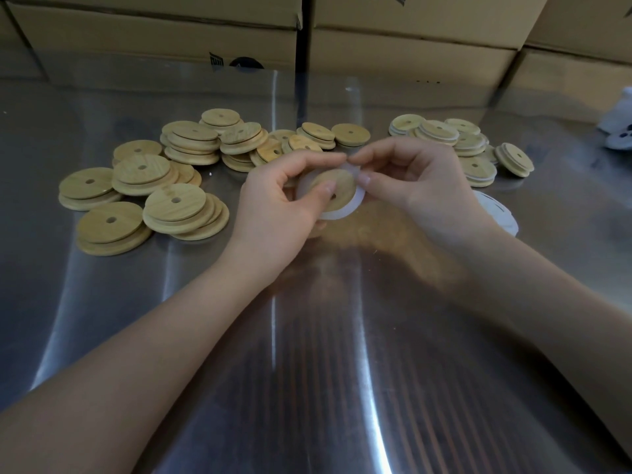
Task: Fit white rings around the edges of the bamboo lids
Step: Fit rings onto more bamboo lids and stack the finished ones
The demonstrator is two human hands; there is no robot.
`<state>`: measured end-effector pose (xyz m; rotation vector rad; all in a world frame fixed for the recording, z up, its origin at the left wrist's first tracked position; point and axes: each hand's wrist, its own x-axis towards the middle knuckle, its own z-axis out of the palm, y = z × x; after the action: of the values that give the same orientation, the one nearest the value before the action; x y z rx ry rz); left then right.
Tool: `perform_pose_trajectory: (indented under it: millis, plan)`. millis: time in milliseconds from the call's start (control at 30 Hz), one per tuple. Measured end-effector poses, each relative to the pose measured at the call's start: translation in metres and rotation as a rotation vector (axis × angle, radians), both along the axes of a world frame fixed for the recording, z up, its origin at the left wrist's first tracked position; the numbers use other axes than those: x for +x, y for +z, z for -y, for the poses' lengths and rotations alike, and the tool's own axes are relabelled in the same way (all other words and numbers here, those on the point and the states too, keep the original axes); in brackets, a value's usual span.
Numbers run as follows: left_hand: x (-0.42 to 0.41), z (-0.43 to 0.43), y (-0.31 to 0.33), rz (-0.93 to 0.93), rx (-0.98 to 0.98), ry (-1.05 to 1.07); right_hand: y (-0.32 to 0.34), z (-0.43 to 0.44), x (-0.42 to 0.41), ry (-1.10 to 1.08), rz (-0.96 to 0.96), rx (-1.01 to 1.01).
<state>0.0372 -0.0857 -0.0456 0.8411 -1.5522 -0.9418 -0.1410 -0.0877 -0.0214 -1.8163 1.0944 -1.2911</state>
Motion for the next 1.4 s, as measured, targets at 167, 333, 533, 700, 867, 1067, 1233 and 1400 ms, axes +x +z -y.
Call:
perform_pose_trajectory:
  millis: [167, 333, 533, 700, 867, 1067, 1233, 1400]
  plan:
    - [-0.001, 0.001, 0.001, -0.125, 0.16, -0.009, 0.001, 0.0, 0.002, -0.015, 0.044, 0.072]
    - [-0.002, 0.003, 0.0, -0.219, 0.268, -0.056, 0.004, 0.002, 0.0, -0.037, 0.029, 0.122]
    - [0.0, 0.004, 0.003, -0.276, 0.317, -0.091, 0.005, 0.001, -0.002, 0.007, 0.029, 0.131]
    - [0.002, 0.006, 0.007, -0.346, 0.369, -0.084, -0.002, 0.0, 0.004, 0.025, 0.045, 0.156]
    - [0.002, 0.005, 0.006, -0.309, 0.354, -0.092, -0.004, -0.001, 0.009, -0.006, 0.133, 0.168]
    - [0.004, 0.007, 0.002, -0.157, 0.198, -0.044, -0.003, -0.002, 0.009, -0.017, 0.208, 0.234]
    - [0.004, 0.007, 0.002, 0.116, -0.039, 0.011, -0.003, -0.002, 0.008, -0.029, 0.206, 0.269]
    - [0.001, 0.007, 0.0, 0.119, -0.066, 0.04, -0.003, -0.002, 0.007, 0.002, 0.177, 0.258]
